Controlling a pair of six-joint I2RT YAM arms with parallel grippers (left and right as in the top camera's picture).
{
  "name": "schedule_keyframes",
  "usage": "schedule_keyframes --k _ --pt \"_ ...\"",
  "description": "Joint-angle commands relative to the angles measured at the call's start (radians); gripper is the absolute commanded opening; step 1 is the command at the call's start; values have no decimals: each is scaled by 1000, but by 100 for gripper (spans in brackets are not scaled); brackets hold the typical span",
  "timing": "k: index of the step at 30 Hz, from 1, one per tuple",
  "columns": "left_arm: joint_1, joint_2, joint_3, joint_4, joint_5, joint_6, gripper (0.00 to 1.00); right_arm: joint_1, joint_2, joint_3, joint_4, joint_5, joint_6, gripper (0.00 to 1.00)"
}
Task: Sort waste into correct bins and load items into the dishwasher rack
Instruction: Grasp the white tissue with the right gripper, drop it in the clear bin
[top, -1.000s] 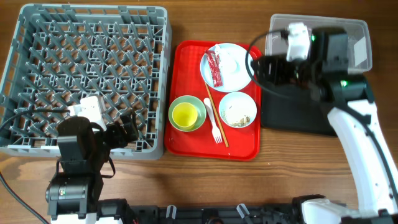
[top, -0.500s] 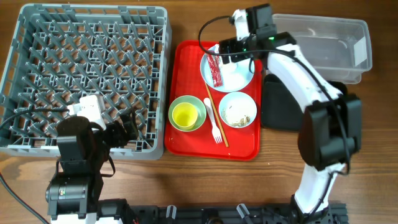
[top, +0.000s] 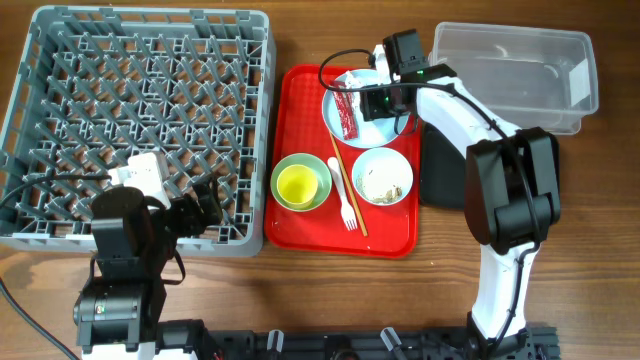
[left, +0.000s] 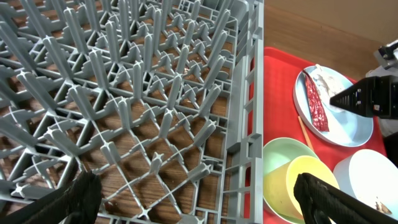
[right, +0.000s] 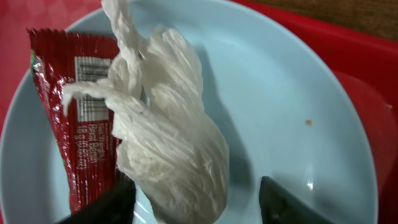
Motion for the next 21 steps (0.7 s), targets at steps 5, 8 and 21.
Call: schedule_keyframes --k 5,8,21 --pt "-4 -3 22 4 -9 16 100 5 15 -9 17 -54 19 29" --pt "-4 -3 22 4 -9 16 100 5 9 -8 4 -55 46 9" --pt "-4 -3 22 4 -9 16 100 -198 -394 38 -172 192 190 14"
